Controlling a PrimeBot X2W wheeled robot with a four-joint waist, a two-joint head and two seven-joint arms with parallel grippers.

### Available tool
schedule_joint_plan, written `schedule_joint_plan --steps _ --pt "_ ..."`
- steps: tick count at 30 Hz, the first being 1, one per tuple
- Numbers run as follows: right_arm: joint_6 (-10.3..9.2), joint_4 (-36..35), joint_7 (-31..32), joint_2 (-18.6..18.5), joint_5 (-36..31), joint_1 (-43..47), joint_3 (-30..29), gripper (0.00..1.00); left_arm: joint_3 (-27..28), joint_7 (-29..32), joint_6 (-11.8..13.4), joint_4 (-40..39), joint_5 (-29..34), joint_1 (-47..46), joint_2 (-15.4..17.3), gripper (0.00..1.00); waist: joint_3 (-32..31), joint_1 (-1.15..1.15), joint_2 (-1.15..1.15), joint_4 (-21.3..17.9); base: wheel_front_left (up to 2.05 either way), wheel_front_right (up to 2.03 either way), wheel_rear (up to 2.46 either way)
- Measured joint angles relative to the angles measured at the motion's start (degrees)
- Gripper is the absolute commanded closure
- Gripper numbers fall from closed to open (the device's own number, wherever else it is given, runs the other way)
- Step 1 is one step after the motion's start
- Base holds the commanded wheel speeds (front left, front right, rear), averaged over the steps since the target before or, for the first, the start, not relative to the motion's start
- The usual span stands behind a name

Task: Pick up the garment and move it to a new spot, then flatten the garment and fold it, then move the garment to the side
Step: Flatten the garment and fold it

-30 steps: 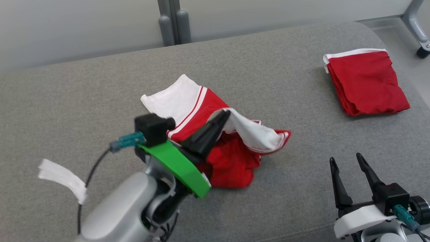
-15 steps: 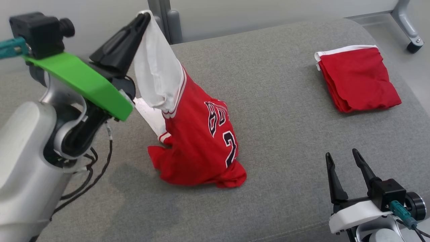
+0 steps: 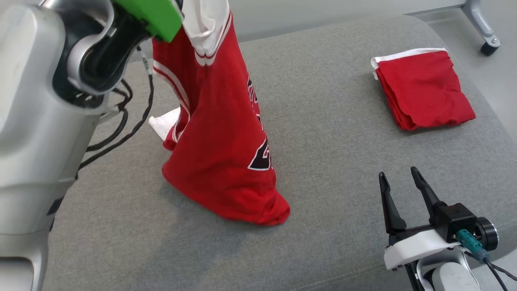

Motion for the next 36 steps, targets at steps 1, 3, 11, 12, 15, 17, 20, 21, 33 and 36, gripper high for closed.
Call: schedule_joint_plan --steps 1,3,11,12,15,17,20,21,33,36 --pt "0.00 0.13 0.00 0.05 0.12 -0.36 0.43 0.00 -0.42 -0.01 0.10 1.56 0.33 -1.19 -1.03 1.00 0.04 0.00 0.00 -0.41 0.00 0.00 0.00" --pt "0.00 0.25 0.00 0.27 0.41 -1.13 0.82 0.00 -1.62 -0.37 0.24 4.41 1.08 -2.65 -3.36 1.00 0.16 0.00 0.00 -1.29 0.00 0.00 0.00" --pt "0.00 0.45 0.01 0.75 1.33 -2.02 1.65 0.00 -6.12 -5.45 0.84 13.91 1.62 -0.26 -13.54 1.00 2.02 0.00 0.00 -4.36 0.00 0.00 0.00" --pt "-0.01 0.55 0.01 0.87 1.44 -2.19 1.81 0.00 -7.42 -6.14 0.77 15.34 1.71 1.00 -14.92 1.00 2.48 0.00 0.00 -4.74 0.00 0.00 0.00" --pt "-0.01 0.90 0.01 0.87 1.74 -2.92 2.33 0.00 -11.77 -9.22 0.45 19.01 2.21 3.57 -17.40 1.00 3.82 0.00 0.00 -6.03 0.00 0.00 0.00" --pt "-0.01 1.19 0.01 0.87 2.30 -3.98 3.60 0.00 -15.90 -11.18 0.13 22.04 4.67 3.97 -17.74 1.00 4.73 0.00 0.00 -7.09 0.00 0.00 0.00" --pt "0.00 1.10 0.01 0.96 4.42 -6.03 6.02 0.00 -20.59 -13.57 0.24 24.21 2.92 5.78 -17.71 1.00 5.95 0.01 0.00 -9.21 0.00 0.00 0.00" --pt "0.00 0.99 0.01 1.00 5.16 -6.41 6.33 0.00 -22.47 -14.32 0.52 24.44 2.37 6.08 -17.77 1.00 6.34 0.01 0.00 -10.00 0.00 0.00 0.00" --pt "0.00 0.80 0.01 0.93 9.87 -7.45 7.69 0.00 -35.02 -18.58 3.21 29.30 -3.16 3.44 -17.98 0.00 13.70 0.01 0.00 -16.61 0.00 0.00 0.00" --pt "0.00 0.77 0.01 0.97 9.88 -7.39 6.46 0.00 -36.62 -19.37 2.98 29.16 -3.14 2.33 -17.97 0.00 15.19 0.01 0.00 -17.05 0.00 0.00 0.00"
